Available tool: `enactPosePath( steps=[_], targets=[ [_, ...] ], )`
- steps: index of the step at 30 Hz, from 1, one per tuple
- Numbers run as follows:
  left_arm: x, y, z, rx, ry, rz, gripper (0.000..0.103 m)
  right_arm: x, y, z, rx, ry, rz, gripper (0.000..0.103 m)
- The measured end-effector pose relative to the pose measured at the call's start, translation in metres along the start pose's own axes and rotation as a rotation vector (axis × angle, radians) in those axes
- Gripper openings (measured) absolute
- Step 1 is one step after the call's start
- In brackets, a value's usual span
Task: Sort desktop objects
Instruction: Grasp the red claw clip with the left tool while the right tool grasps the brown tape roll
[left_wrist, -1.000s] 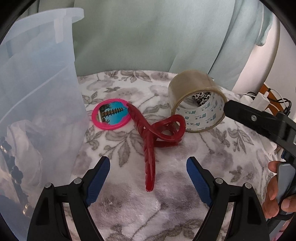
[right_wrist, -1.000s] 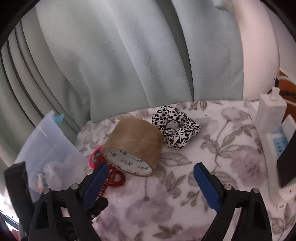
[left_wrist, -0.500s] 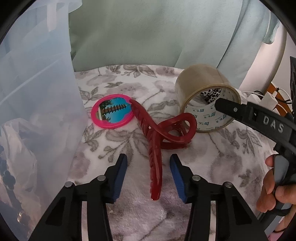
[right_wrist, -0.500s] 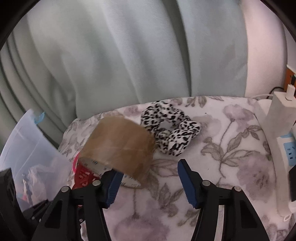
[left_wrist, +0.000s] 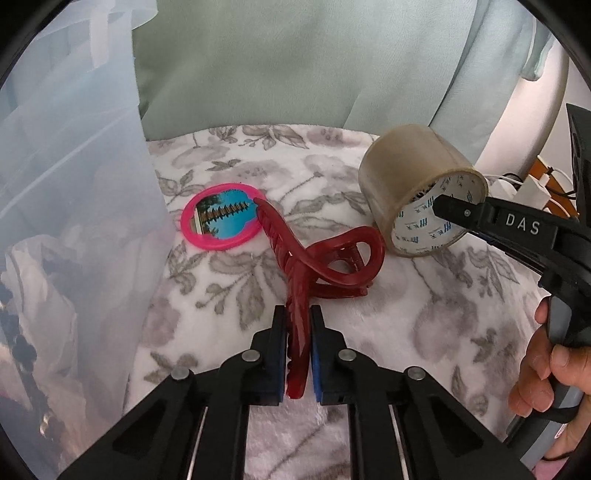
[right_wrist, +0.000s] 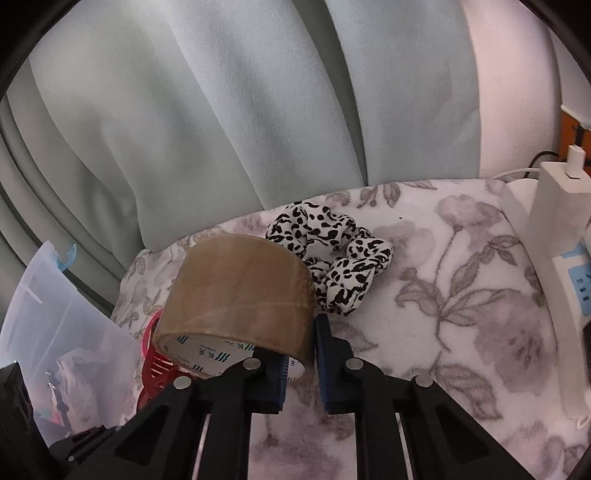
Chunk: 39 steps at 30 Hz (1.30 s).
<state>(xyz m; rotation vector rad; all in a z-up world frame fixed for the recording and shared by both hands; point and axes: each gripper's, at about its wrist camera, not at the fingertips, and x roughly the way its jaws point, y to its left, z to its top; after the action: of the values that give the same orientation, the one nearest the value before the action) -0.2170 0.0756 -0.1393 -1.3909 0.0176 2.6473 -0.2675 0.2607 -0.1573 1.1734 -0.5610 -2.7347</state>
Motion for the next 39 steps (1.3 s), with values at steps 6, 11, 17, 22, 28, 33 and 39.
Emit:
enactPosePath(
  steps=[6, 11, 17, 22, 28, 33, 39],
  targets=[
    [-0.012, 0.002, -0.012, -0.02, 0.014, -0.024, 0.011, -0.025, -0.013, -0.01, 0.072, -0.011, -0.01, 0.015],
    [-0.025, 0.003, -0.028, -0.036, 0.03, -0.046, 0.011, -0.048, -0.022, -0.029, 0.159, -0.009, -0.011, 0.015],
    [-0.046, 0.0, -0.048, -0.029, 0.027, -0.075, 0.011, -0.079, -0.023, -0.051, 0.204, -0.028, -0.011, 0.015],
    [-0.06, 0.002, -0.056, -0.029, 0.014, -0.1, 0.011, -0.098, -0.023, -0.069, 0.229, -0.034, -0.024, 0.015],
    [-0.081, 0.008, -0.062, -0.041, -0.02, -0.123, 0.011, -0.12, -0.019, -0.078, 0.231, -0.055, -0.036, 0.015],
    [-0.102, 0.008, -0.064, -0.044, -0.063, -0.152, 0.011, -0.147, -0.007, -0.075, 0.207, -0.104, -0.036, 0.015],
    [-0.131, 0.011, -0.062, -0.044, -0.122, -0.212, 0.011, -0.18, 0.017, -0.067, 0.171, -0.175, -0.017, 0.015]
  ],
)
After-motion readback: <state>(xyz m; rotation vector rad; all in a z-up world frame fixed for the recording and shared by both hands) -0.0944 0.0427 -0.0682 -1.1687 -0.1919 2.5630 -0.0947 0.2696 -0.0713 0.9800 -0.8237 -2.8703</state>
